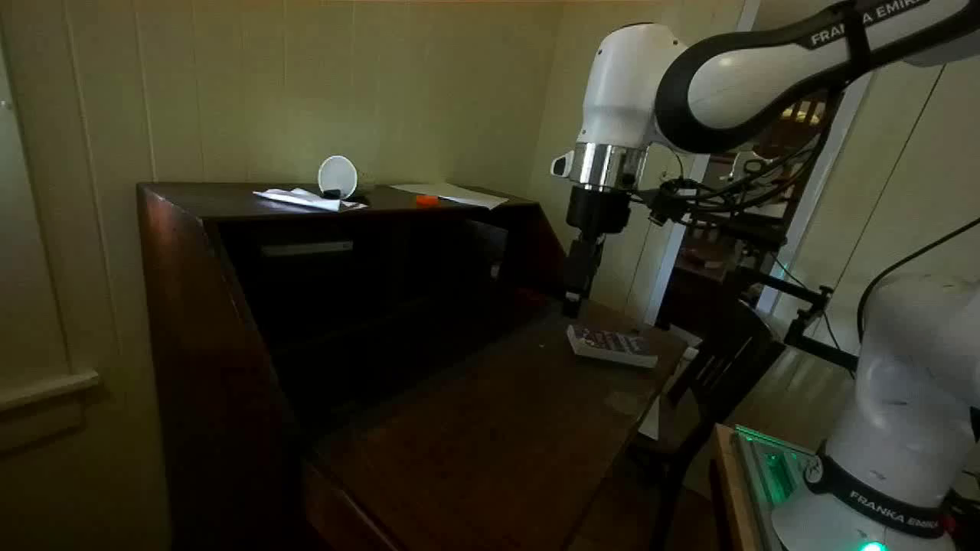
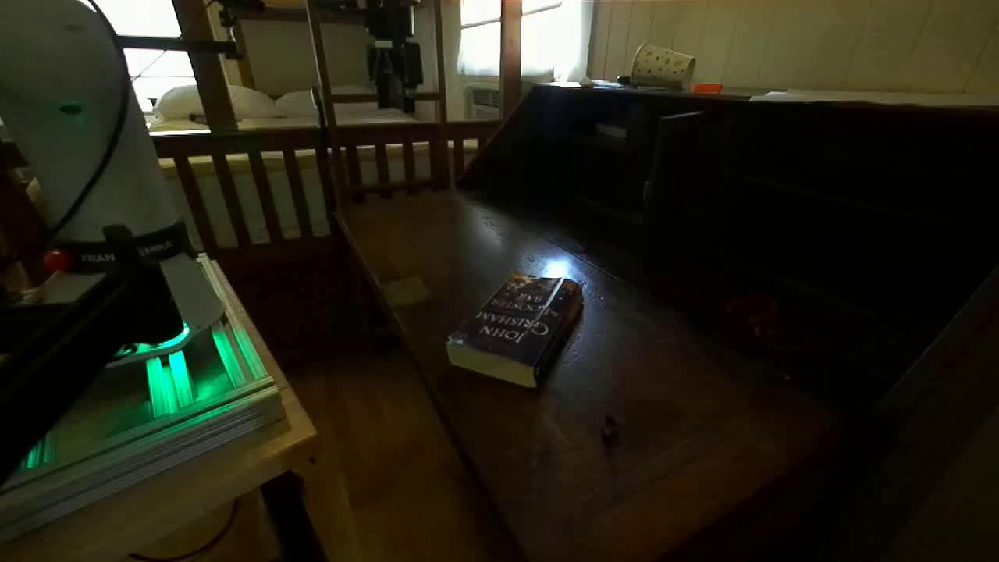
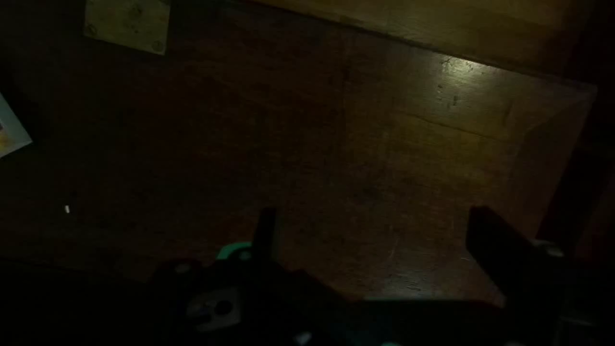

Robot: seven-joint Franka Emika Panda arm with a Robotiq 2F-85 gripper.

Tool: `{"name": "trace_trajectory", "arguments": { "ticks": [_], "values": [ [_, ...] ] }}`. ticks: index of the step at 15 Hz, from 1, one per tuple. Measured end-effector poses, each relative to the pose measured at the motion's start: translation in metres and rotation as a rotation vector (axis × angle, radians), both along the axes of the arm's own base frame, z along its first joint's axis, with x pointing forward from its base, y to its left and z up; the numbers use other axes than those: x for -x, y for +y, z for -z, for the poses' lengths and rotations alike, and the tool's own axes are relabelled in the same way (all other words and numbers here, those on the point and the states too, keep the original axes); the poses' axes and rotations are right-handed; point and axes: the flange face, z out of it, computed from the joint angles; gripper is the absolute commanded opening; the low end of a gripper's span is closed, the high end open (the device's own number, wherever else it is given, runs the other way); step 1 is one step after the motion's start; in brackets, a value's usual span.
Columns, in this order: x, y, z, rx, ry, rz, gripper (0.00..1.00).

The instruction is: Put the paper cup in an upright position

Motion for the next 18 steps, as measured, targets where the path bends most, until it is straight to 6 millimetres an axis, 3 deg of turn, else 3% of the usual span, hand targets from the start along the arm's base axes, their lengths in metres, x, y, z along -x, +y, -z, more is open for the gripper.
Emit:
{"name": "trace_trajectory", "arguments": {
  "ticks": [12,14,18],
  "values": [
    [-0.002,-0.001,-0.002,0.003,-0.004,0.006,1.00],
    [-0.013,0.000,-0.012,0.005,-0.025,0.020,1.00],
    [-0.059,0.013,-0.050,0.030,-0.111,0.053,1.00]
  ]
}}
